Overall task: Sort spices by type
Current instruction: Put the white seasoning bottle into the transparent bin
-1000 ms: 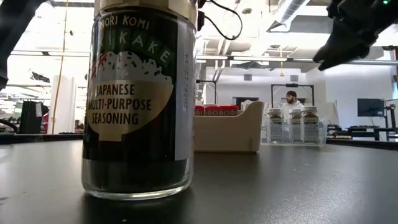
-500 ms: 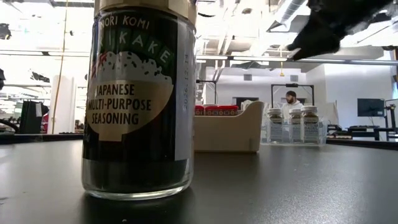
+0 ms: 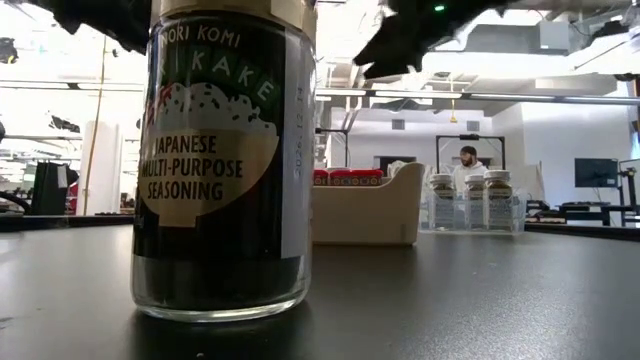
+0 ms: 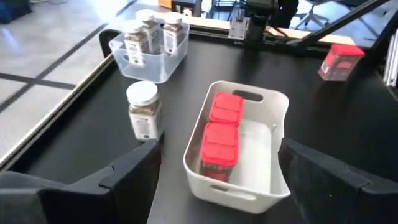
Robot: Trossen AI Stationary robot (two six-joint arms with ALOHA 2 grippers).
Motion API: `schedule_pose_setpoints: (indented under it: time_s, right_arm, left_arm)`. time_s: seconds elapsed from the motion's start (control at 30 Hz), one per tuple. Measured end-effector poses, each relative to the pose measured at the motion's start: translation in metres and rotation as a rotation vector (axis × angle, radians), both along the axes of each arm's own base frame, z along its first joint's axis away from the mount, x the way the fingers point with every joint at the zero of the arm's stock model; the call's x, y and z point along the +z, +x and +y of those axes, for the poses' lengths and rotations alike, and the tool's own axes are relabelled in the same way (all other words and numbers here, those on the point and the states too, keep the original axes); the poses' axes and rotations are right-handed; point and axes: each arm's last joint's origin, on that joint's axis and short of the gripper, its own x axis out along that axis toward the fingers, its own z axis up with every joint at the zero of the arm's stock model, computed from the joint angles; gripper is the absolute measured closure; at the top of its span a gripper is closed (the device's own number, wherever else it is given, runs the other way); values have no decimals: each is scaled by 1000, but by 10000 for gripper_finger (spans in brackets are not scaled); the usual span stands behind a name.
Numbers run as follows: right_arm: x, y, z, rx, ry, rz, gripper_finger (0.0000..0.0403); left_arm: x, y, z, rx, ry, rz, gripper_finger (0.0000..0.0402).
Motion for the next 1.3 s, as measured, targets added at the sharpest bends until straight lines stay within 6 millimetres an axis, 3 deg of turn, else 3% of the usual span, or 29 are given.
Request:
schedule_pose_setpoints:
  time_s: [0.17,0.63,1.0,1.3]
  right_arm:
    - [5,33,-32,-8,21,118,97]
    - [-33,89,-92,233,48,526,97]
    - [-63,106,-109,284,134,704,97]
    - [-67,107,-109,289,130,705,97]
  left_arm:
    - [-4,-9,-1,13,76,18,91]
    - [-15,-10,0,13,106,106,91]
    - [-18,-13,5,43,100,135,91]
    - [-18,-13,6,64,105,139,91]
